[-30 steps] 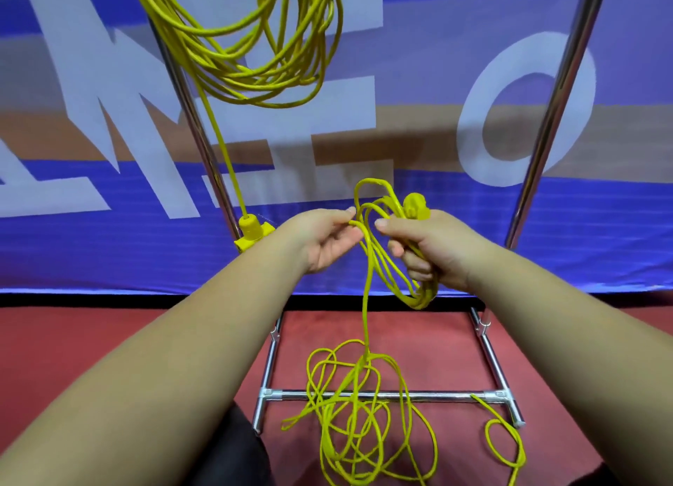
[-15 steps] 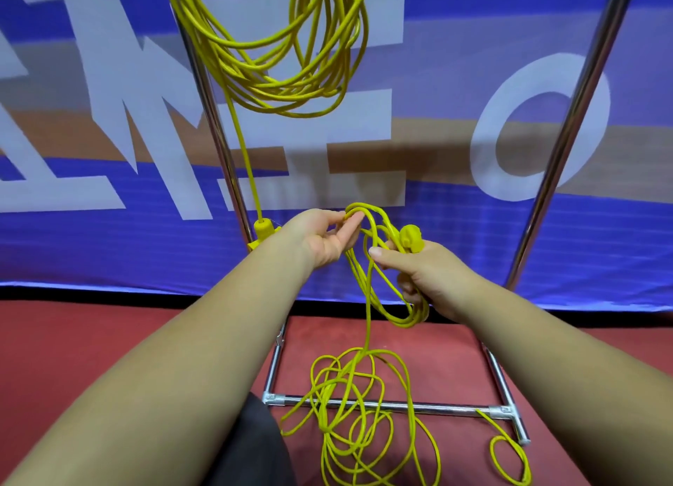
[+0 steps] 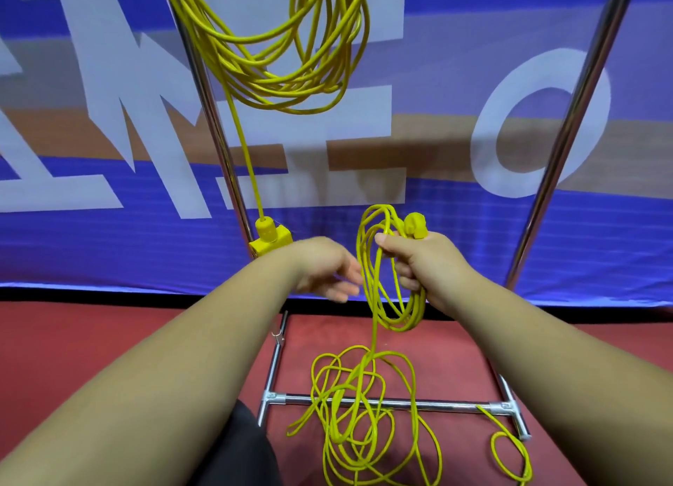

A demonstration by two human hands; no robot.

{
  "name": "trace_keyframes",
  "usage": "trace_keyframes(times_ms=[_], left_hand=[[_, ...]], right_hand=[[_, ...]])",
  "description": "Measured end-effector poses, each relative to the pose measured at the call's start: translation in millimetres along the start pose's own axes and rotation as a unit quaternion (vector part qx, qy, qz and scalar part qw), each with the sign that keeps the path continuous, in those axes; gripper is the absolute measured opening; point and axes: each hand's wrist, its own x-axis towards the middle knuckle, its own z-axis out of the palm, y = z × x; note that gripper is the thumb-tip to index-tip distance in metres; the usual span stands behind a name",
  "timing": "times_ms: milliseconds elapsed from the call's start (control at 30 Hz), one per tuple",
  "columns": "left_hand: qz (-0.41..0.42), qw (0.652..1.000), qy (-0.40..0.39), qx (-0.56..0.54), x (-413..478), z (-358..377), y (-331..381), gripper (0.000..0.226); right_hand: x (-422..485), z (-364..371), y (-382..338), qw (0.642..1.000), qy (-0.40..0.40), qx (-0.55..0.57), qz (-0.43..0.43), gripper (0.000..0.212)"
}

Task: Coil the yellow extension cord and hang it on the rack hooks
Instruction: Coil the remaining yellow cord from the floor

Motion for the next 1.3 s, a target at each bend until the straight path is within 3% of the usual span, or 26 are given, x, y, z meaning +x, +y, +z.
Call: trace_keyframes(times_ms=[100, 200, 400, 500, 600, 733, 967, 1300], left_hand=[[-0.018, 0.967, -0.163, 0.194, 6, 4, -28, 0.026], [-0.003, 0.927, -0.258, 0.271, 15, 18, -45, 0.036], [0.159, 0.903, -0.243, 0.316, 20, 33, -45, 0.027], [0.177, 0.905, -0.275, 0.271, 16, 37, -46, 0.014], [0.206, 0.914, -0.255, 0.239, 12, 37, -39, 0.013], [0.220, 0.939, -0.188, 0.184, 9, 32, -30, 0.014], [0.223, 0.935, -0.169, 0.216, 1, 23, -21, 0.022], [0.224, 0.919, -0.219, 0.240, -9, 39, -28, 0.018]], right_hand=[[6, 0, -3, 0.998, 0.016, 0.063, -0.013, 0.021], [14, -4, -9, 0.991, 0.031, 0.131, -0.006, 0.021], [26, -15, -17, 0.964, 0.070, 0.254, 0.019, 0.023], [28, -19, -19, 0.959, 0.096, 0.265, 0.021, 0.026], [30, -22, -15, 0.957, 0.120, 0.262, 0.024, 0.030], [28, -22, -7, 0.970, 0.137, 0.197, 0.042, 0.039], [27, -11, 21, 0.988, 0.132, 0.062, 0.054, 0.047], [39, -10, 22, 0.971, 0.162, 0.154, 0.084, 0.042]])
